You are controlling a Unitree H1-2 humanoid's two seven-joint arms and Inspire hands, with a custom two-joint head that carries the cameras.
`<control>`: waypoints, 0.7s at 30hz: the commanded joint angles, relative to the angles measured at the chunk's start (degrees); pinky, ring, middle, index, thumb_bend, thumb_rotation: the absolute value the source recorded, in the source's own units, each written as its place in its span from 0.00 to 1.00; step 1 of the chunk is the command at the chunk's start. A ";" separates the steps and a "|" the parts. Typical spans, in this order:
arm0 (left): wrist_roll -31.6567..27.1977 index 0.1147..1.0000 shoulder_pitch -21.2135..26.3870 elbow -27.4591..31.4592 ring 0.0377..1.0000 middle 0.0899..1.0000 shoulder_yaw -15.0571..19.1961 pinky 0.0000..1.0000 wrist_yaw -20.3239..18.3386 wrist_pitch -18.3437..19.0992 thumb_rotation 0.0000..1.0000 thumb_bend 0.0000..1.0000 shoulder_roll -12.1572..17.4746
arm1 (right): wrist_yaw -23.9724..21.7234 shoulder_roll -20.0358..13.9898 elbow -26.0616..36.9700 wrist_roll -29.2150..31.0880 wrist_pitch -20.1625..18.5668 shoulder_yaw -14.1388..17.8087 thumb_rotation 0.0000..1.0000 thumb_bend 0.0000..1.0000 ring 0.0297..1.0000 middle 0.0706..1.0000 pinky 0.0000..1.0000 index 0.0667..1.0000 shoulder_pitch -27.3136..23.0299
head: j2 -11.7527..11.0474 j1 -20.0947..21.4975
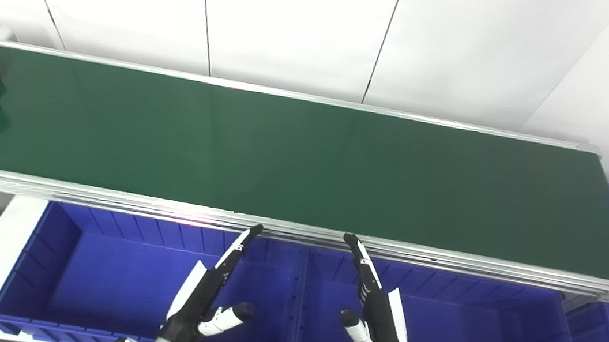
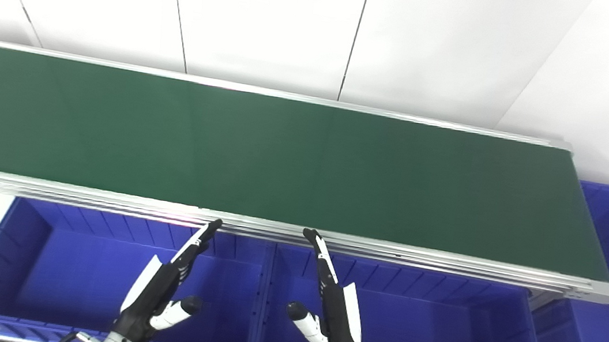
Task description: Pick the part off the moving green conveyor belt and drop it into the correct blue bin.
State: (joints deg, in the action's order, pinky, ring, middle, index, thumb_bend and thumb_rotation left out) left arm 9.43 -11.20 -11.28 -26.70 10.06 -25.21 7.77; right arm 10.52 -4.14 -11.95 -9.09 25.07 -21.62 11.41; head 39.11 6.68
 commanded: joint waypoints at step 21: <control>2.04 0.96 1.77 0.72 1.00 0.99 -0.47 0.99 2.90 -1.71 0.96 0.93 0.33 | 1.16 0.51 0.54 1.52 1.85 -1.19 0.97 0.88 0.98 0.98 1.00 0.98 -0.61 | -0.26 0.11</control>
State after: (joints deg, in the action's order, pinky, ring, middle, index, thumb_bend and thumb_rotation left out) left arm 10.78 -10.64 -11.42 -26.95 11.92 -25.21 7.82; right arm 11.21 -3.99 -12.20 -7.75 25.08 -22.53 11.52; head 38.94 6.86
